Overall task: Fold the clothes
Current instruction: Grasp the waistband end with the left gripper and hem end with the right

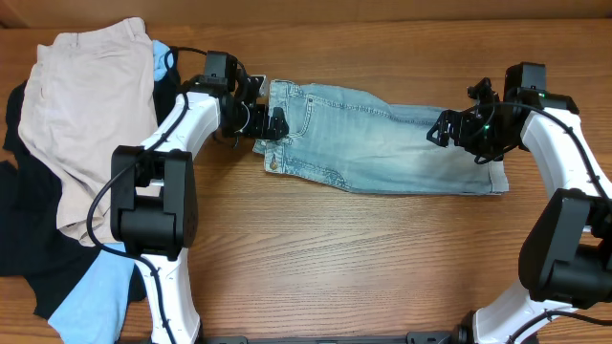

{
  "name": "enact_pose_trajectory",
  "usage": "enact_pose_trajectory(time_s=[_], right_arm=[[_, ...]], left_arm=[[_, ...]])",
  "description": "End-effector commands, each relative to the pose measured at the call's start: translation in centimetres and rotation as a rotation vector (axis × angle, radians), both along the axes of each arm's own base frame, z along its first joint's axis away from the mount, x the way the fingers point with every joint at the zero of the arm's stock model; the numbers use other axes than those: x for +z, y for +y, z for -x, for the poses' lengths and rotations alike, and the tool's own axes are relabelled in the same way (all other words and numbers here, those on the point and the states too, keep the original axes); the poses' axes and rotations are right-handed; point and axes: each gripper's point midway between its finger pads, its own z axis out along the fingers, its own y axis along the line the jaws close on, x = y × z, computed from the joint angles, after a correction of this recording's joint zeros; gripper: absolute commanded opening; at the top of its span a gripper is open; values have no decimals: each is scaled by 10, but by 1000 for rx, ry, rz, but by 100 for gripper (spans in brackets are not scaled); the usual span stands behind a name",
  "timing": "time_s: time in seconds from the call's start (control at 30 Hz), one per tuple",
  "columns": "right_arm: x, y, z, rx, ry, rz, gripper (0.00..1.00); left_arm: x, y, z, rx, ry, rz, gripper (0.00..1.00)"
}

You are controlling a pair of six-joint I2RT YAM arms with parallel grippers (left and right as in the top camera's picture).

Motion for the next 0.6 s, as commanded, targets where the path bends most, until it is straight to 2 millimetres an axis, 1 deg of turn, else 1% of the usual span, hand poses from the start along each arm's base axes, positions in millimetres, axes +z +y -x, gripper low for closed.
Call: enact_pose_trajectory(time_s=[0.0, 0.23, 0.27, 0.3, 0.43, 0.57], right_arm=[[7, -2, -6, 3, -28, 12, 100], [7, -1, -6, 4, -30, 12, 100], [7, -2, -6, 4, -32, 13, 100], [7, -2, -7, 4, -34, 13, 100], [7, -2, -8, 4, -38, 14, 100], [7, -2, -8, 4, -38, 14, 100]], left_arm=[[-29, -7, 14, -7, 88, 16, 97], [-30, -7, 15, 7, 104, 18, 78], [-30, -7, 15, 12, 106, 19, 72], [-30, -7, 15, 19, 109, 21, 70], [-30, -7, 15, 31, 117, 23, 50], [-30, -9, 16, 47, 129, 27, 24]])
